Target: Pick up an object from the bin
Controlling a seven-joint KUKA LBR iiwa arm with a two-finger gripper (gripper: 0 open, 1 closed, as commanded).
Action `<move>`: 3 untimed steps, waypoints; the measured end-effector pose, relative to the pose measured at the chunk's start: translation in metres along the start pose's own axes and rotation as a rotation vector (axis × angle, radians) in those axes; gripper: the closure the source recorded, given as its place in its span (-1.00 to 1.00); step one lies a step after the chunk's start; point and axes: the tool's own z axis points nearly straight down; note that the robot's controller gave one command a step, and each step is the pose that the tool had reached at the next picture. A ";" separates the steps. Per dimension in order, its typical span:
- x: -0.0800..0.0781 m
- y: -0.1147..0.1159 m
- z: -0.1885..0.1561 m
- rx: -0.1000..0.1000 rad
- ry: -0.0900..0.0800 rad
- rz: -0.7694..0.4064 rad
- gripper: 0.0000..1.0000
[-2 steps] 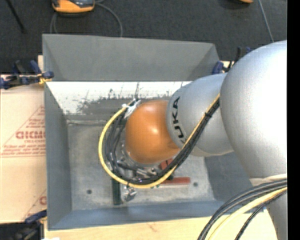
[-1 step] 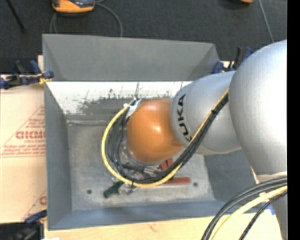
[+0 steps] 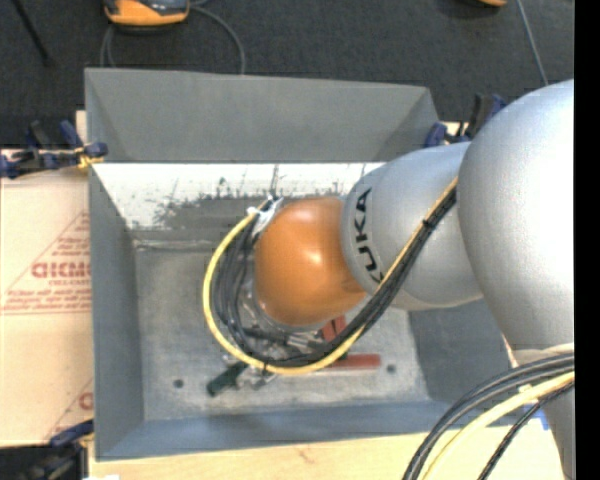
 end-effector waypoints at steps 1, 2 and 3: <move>0.001 0.000 -0.004 -0.001 0.000 0.000 1.00; 0.003 0.001 -0.024 -0.002 0.003 0.001 1.00; 0.002 0.000 -0.046 0.000 -0.003 0.002 1.00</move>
Offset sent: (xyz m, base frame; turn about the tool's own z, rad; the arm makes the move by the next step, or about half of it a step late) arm 0.0000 0.0000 0.0767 0.0000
